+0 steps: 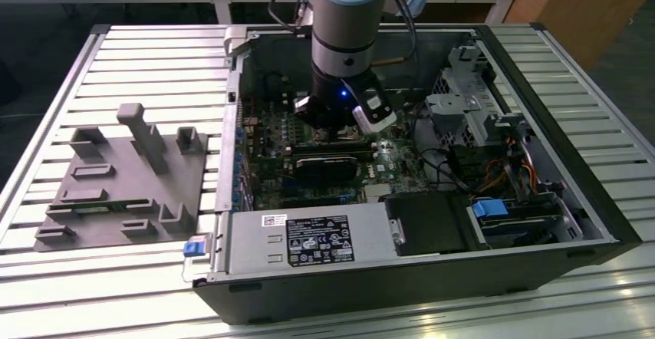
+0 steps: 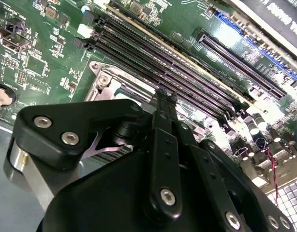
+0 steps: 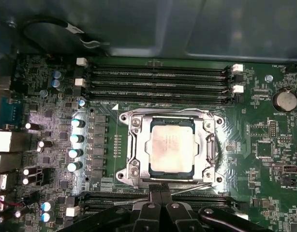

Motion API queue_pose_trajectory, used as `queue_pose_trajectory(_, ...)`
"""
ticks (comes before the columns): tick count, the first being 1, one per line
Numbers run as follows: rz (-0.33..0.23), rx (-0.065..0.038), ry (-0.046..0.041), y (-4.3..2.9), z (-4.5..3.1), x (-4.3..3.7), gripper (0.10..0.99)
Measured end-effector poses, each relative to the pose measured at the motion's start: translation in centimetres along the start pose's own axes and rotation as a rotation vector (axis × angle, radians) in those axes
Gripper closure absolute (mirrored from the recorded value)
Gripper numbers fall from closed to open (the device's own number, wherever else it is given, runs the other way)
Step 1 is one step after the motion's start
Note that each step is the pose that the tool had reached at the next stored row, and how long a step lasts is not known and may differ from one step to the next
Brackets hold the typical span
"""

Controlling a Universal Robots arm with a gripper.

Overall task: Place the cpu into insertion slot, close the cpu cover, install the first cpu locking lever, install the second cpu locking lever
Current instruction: 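Install the second cpu locking lever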

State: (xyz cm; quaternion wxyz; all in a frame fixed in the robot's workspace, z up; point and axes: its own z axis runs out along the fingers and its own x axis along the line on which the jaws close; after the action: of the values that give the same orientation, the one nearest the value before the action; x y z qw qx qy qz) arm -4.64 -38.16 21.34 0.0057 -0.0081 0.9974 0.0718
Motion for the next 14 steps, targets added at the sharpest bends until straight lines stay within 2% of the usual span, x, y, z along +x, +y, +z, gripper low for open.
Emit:
queue_pose_trajectory(3,0.0,-0.016,-0.0003,-0.32,-0.05,0.27,0.98)
queue_pose_trajectory(8,0.0,-0.036,-0.0006,-0.67,-0.09,0.9,0.98)
queue_pose_trajectory(11,0.0,-0.042,-0.0008,-0.73,0.01,1.25,0.98)
queue_pose_trajectory(14,0.0,-0.042,-0.0007,-0.78,0.32,1.56,0.98)
